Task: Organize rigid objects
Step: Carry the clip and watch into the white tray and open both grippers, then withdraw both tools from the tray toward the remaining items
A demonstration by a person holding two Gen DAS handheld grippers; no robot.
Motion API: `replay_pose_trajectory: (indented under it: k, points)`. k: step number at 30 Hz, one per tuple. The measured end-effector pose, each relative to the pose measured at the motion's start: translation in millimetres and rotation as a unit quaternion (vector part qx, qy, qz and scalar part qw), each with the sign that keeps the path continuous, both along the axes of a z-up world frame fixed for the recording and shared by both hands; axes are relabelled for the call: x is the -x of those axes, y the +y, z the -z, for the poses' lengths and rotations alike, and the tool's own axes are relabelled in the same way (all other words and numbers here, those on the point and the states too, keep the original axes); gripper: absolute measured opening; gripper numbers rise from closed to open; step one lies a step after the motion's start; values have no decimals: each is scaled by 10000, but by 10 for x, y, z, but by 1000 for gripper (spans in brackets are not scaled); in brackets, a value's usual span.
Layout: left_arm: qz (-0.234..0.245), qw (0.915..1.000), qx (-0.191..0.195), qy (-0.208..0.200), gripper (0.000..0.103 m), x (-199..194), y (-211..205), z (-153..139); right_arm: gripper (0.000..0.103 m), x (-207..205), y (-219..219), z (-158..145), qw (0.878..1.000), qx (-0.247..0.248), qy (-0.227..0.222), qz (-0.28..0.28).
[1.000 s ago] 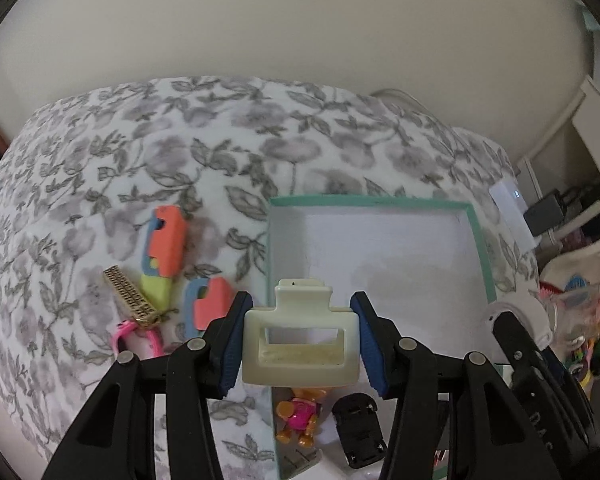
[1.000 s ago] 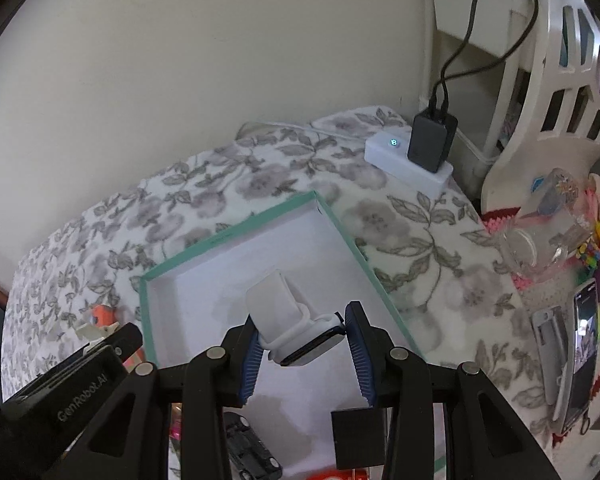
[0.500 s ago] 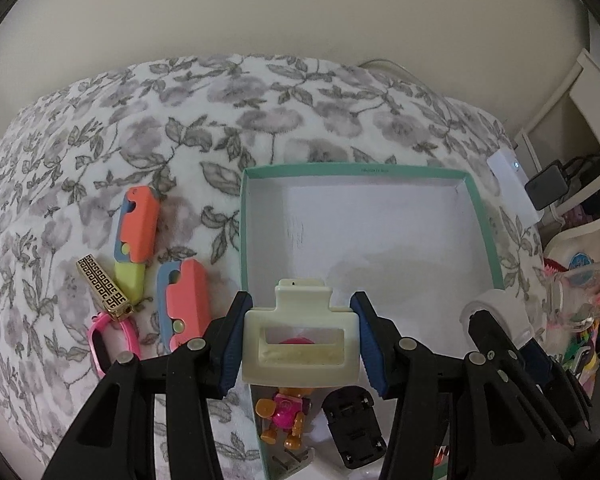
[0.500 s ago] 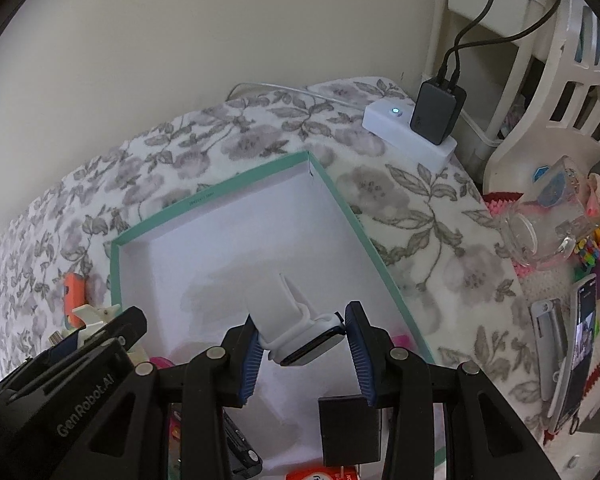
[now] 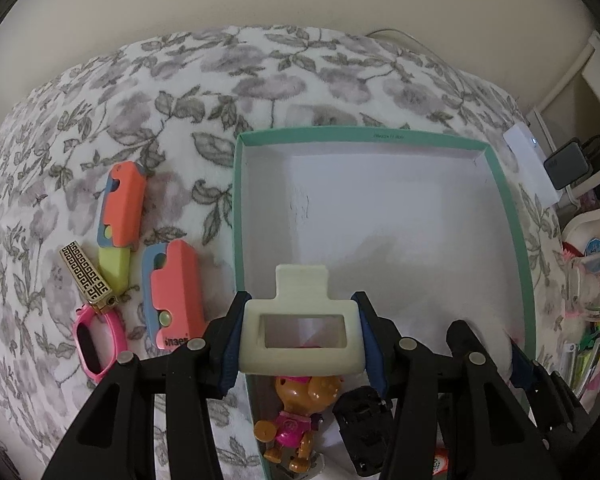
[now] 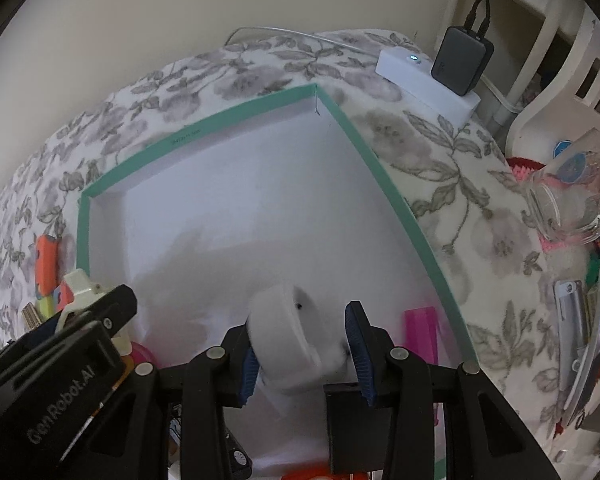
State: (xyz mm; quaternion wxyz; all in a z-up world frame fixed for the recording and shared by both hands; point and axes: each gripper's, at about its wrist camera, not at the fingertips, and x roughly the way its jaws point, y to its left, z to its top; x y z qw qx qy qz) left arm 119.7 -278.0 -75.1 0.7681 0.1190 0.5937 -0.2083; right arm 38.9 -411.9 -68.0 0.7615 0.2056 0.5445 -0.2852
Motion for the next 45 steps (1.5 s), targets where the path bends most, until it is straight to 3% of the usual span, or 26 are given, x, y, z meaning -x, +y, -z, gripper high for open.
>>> replay_pose_trajectory:
  k: [5, 8, 15, 18, 23, 25, 31, 37, 40, 45]
  points:
    - [-52, 9997, 232, 24, 56, -23, 33, -136, 44, 5, 15, -278, 9993, 374, -70, -51]
    - [-31, 9996, 268, -128, 58, -23, 47, -285, 56, 41, 0, -480, 9984, 466, -318, 34]
    - [37, 9985, 402, -362, 59, -20, 113, -635, 56, 124, 47, -990, 9928, 789, -900, 30]
    - [1, 9976, 483, -487, 84, -45, 191, -793, 57, 153, 80, -1156, 9903, 843, -1103, 9]
    - [-254, 9957, 512, -734, 87, -158, 435, -1001, 61, 191, 148, -1351, 9862, 924, -1377, 11]
    - [-420, 9947, 493, -798, 92, -238, 575, -1053, 61, 188, 176, -1377, 9856, 924, -1419, 5]
    - [-1331, 9860, 346, -944, 93, -551, 1226, -1123, 61, 57, 358, -1368, 9851, 764, -1522, -251]
    - [-2155, 9689, -300, -1179, 93, -793, 1874, -1066, 61, -237, 781, -1299, 9832, 682, -1474, -837]
    - [-2398, 9638, -478, -1065, 93, -866, 2146, -990, 61, -394, 1025, -1236, 9804, 522, -1480, -1189]
    - [-2662, 9592, -401, -863, 94, -888, 2442, -897, 61, -650, 1454, -1057, 9743, 346, -1352, -1768]
